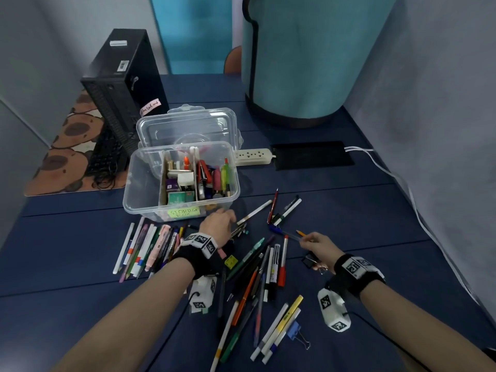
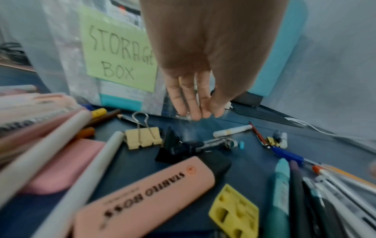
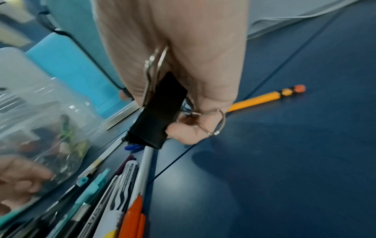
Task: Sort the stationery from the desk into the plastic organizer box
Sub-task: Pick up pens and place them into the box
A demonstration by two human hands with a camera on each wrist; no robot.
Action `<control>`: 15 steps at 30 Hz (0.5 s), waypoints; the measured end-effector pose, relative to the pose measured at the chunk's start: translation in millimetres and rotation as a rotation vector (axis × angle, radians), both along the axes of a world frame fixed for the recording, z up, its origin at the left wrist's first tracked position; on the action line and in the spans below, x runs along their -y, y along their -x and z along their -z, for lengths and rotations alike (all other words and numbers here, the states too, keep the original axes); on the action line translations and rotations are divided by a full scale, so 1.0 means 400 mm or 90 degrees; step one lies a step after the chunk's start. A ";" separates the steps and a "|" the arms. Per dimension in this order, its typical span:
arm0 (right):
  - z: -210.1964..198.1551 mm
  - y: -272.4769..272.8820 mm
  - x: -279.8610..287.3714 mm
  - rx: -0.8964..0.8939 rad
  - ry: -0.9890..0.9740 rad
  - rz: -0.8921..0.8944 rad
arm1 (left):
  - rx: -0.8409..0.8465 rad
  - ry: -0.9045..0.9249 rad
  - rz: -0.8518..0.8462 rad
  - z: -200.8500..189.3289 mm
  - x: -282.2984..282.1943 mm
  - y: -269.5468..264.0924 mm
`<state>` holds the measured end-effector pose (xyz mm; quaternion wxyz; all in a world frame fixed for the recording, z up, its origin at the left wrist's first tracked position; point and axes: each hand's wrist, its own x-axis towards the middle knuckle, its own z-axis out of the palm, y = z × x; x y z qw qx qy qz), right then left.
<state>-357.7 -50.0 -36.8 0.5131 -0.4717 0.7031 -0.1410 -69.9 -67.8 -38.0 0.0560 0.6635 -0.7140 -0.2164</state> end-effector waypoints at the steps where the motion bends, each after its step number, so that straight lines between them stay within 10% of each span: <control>1: 0.000 -0.011 0.019 -0.021 0.029 -0.027 | 0.002 0.008 -0.010 0.002 -0.007 -0.013; 15: 0.040 -0.189 0.193 -0.259 0.069 -0.154 | -0.022 0.015 -0.068 0.011 -0.087 -0.097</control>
